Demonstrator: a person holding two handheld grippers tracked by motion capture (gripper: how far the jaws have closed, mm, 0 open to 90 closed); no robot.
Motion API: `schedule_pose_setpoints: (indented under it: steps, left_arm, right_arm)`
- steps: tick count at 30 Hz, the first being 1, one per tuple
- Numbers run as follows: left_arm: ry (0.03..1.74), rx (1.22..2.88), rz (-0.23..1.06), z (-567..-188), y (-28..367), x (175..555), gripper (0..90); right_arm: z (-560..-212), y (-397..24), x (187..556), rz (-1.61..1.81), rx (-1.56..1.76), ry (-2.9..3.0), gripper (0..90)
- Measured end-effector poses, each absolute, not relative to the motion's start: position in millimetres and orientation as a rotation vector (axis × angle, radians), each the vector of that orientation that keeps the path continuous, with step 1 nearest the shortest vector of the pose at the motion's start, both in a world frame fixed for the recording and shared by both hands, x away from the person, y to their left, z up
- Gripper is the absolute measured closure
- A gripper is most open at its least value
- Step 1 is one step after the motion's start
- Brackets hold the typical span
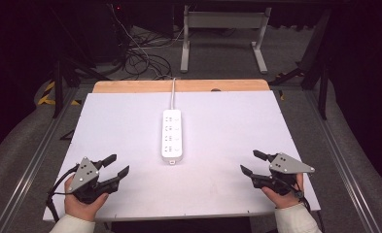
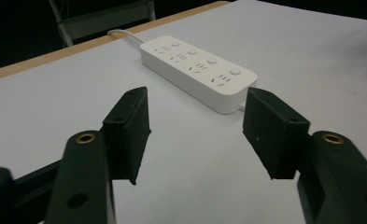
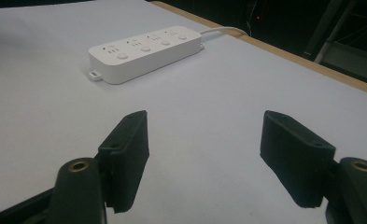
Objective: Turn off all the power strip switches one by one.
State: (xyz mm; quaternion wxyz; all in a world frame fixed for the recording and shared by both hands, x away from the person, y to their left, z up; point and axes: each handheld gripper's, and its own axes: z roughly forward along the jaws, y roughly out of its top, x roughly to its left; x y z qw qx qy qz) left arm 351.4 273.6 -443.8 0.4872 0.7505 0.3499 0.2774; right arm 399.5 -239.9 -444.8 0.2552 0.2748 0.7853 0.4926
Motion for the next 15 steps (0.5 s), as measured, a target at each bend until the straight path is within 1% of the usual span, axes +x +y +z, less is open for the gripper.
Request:
schedule_pose_setpoints:
  steps: [3, 5, 8, 9, 10, 11, 15]
  left_arm:
    - [0.847, 1.834, 0.692, -442.7, 272.8, 351.5, 44.5]
    - [0.851, 1.833, 0.693, -442.2, 271.9, 352.0, 43.4]
    - [0.874, 1.851, 0.636, -439.5, 272.5, 355.0, 42.6]
    - [0.872, 1.862, 0.610, -439.4, 272.8, 356.6, 44.2]
    - [0.872, 1.862, 0.610, -439.4, 272.8, 356.6, 44.7]
    - [0.877, 1.865, 0.582, -439.1, 273.3, 358.0, 44.7]
    - [0.879, 1.859, 0.585, -437.9, 274.6, 358.8, 43.3]
  right_arm:
    - [-445.3, -239.6, 399.4, 1.334, 0.748, 2.134, 33.7]
    - [-445.1, -239.5, 399.2, 1.335, 0.745, 2.132, 33.7]
    - [-445.4, -239.5, 399.4, 1.336, 0.743, 2.131, 33.9]
    - [-445.6, -239.4, 399.5, 1.338, 0.745, 2.133, 34.1]
    - [-445.8, -239.3, 399.6, 1.337, 0.745, 2.134, 34.1]
    - [-445.7, -239.0, 399.4, 1.339, 0.744, 2.134, 34.1]
    - [-445.1, -238.6, 399.0, 1.338, 0.736, 2.132, 34.2]
